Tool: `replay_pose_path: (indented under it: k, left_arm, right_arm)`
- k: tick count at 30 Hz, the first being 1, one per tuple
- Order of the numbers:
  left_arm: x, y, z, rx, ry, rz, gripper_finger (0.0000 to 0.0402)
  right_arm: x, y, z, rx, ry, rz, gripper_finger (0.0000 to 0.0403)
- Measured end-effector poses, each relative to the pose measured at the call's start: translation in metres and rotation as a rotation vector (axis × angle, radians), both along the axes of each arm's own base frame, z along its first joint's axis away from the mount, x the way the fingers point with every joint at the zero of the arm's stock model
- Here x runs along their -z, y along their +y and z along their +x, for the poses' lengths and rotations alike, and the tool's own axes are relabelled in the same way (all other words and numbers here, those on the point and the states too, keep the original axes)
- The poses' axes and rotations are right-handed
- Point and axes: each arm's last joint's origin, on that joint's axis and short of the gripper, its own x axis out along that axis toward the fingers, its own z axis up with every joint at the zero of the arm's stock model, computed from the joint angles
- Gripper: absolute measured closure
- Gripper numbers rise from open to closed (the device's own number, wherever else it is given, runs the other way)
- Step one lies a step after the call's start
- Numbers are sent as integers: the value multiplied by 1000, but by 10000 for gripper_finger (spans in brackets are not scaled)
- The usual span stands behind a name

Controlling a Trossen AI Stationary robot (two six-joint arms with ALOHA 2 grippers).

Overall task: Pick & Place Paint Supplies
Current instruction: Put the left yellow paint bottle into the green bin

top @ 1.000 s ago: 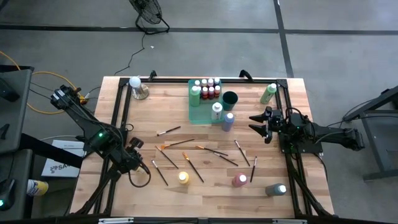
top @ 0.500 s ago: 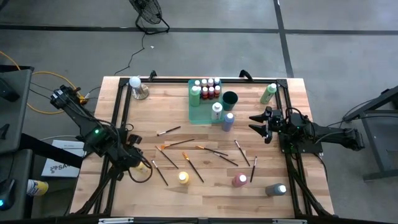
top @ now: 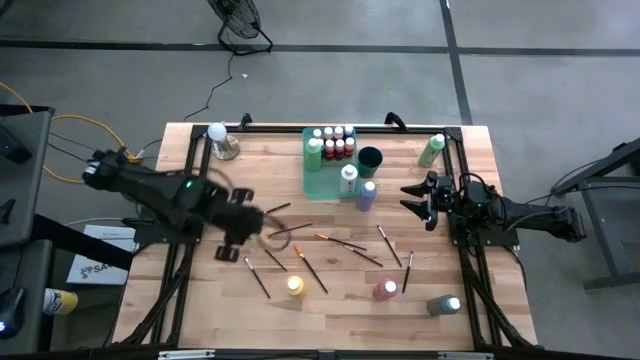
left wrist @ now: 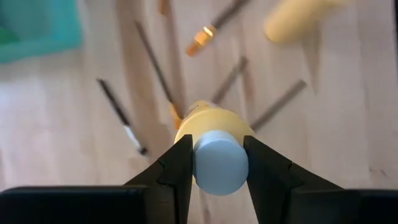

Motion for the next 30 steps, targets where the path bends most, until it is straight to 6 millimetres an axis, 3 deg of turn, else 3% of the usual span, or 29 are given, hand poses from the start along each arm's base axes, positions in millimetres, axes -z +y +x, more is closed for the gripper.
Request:
replay_pose_path:
  k: [16, 21, 26, 30]
  left_arm:
    - [-31, 121, 93, -284, -60, 93, 287]
    - [-38, 149, 119, -346, -93, 100, 287]
    - [-31, 169, 142, -397, -85, 91, 287]
    - [-12, 179, 155, -410, -25, 68, 287]
  right_arm:
    - [0, 0, 0, 0, 0, 0, 180]
    - [0, 0, 0, 0, -1, 0, 180]
    - [0, 0, 0, 0, 0, 0, 180]
    - [0, 0, 0, 0, -1, 0, 180]
